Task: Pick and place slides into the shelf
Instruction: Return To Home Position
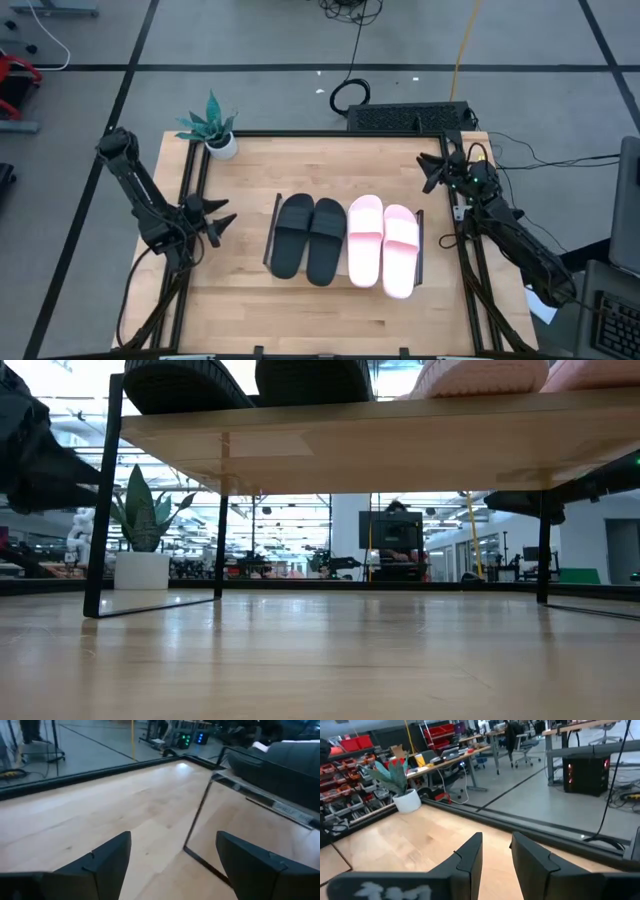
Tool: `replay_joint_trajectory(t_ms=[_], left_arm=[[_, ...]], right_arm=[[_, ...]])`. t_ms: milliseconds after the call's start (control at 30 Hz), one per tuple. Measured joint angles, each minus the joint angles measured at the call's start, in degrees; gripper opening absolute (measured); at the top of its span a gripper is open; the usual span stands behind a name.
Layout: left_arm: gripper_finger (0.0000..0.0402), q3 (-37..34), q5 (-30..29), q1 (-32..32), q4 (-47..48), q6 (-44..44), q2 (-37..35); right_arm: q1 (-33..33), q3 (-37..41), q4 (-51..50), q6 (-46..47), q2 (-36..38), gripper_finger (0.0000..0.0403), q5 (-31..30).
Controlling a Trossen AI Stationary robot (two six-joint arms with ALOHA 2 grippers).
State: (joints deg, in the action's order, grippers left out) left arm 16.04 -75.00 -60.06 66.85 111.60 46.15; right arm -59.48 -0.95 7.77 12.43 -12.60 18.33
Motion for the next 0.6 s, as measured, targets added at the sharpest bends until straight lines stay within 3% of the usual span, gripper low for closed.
replay_joint_trajectory(t_ms=[600], left_arm=[[0.0292, -0.73, 2.76, 13.37, -3.17, -9.96, 1.03]], right_arm=[[-0.09, 0.09, -0.31, -0.24, -2.1, 0.0093, -1.7]])
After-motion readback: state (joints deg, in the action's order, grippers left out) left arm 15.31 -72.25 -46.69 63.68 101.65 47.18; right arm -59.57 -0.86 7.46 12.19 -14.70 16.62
